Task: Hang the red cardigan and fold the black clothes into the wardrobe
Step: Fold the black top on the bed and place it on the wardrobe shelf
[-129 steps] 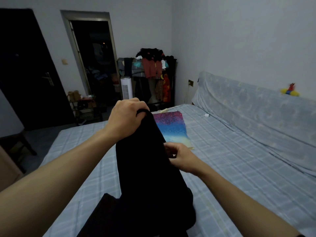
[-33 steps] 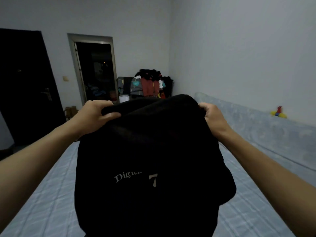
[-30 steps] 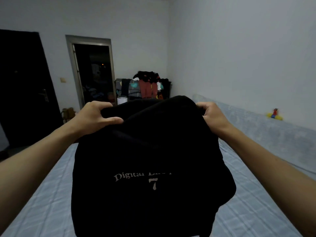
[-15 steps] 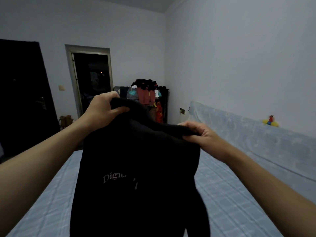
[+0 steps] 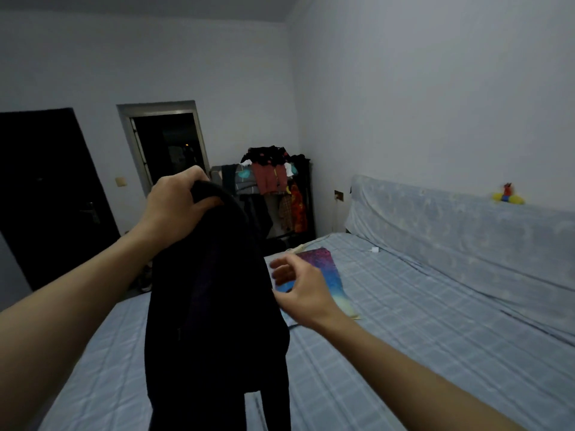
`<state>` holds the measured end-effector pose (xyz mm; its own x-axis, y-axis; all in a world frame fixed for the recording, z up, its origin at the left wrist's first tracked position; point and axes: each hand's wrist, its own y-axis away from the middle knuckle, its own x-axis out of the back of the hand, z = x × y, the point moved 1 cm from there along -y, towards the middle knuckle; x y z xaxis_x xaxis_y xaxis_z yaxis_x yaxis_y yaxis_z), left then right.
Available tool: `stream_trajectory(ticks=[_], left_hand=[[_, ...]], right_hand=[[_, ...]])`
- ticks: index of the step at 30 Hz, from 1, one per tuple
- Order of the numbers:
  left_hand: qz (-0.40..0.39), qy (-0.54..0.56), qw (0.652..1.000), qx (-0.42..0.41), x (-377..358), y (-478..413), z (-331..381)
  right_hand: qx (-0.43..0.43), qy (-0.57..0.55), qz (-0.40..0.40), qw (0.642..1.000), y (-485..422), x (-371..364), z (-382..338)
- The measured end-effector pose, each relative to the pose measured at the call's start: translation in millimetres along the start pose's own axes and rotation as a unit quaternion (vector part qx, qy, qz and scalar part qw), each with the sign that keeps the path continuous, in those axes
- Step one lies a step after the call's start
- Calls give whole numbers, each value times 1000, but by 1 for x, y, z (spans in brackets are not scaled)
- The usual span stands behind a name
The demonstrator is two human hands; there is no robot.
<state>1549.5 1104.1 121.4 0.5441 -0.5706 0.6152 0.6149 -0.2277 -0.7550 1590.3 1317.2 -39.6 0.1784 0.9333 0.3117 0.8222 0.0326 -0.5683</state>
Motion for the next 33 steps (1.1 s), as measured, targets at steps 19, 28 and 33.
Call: stream_trajectory(ticks=[19,28,33], left_hand=[[-16,18,1000,10,17,27,-34],[-162,95,982,-15,26,35,-48],[-235,140,962,3,32,38,-37]], right_hand=[[-113,-4,142,983,-10,28,31],[43,147,-22,988,-39,121,-36],[139,377,-48,915,-46,138,-63]])
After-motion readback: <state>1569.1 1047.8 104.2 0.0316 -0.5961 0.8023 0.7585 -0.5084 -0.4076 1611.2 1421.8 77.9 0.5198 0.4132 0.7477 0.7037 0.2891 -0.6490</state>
